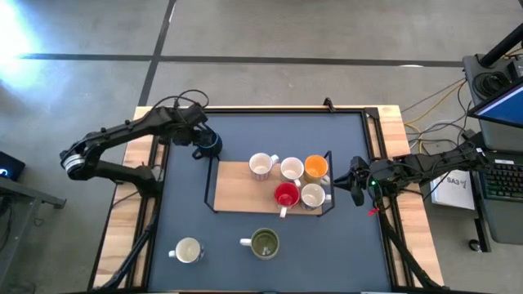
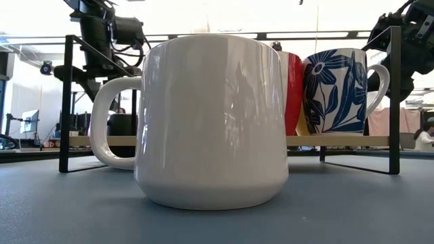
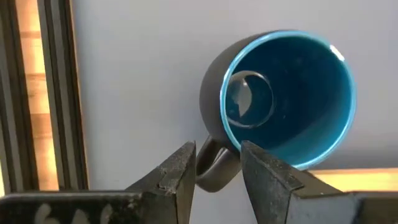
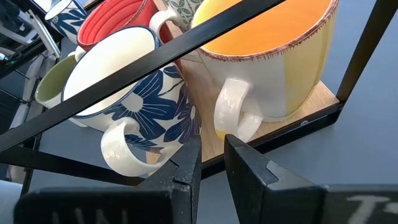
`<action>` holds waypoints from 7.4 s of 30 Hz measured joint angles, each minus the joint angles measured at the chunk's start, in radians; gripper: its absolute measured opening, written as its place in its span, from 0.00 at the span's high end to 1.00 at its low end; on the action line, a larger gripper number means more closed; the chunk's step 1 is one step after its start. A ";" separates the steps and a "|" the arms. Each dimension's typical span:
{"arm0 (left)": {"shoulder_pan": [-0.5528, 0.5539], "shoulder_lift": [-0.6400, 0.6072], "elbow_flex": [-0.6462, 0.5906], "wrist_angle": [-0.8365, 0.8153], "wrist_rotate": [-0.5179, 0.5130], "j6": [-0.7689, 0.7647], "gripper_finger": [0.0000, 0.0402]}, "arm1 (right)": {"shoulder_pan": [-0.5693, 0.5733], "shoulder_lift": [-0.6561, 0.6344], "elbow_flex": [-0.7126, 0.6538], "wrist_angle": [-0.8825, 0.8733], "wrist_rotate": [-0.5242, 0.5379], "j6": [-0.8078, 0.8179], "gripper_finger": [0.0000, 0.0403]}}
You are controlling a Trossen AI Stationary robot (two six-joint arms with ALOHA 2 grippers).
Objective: Place coffee mugs
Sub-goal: Put the black mug on the shelf
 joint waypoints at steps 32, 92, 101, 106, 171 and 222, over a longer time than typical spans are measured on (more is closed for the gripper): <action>0.001 0.166 -0.004 0.137 -0.097 0.022 0.97 | 0.000 0.000 0.000 0.000 0.000 0.000 0.85; 0.006 0.131 0.210 -0.224 -0.060 0.021 0.80 | 0.000 0.000 0.000 0.000 0.000 0.000 0.85; -0.048 0.131 0.110 -0.114 0.045 -0.196 0.80 | 0.000 0.000 0.000 0.000 0.000 0.000 0.85; -0.066 0.132 0.091 -0.087 0.034 -0.284 0.80 | 0.000 0.000 0.000 0.000 0.000 0.000 0.85; 0.070 0.255 0.203 0.247 -0.077 0.340 0.98 | 0.000 0.000 0.000 0.000 0.000 0.000 0.85; -0.328 0.298 0.373 -0.041 0.107 0.321 0.98 | 0.000 0.000 0.000 0.000 0.000 0.000 0.85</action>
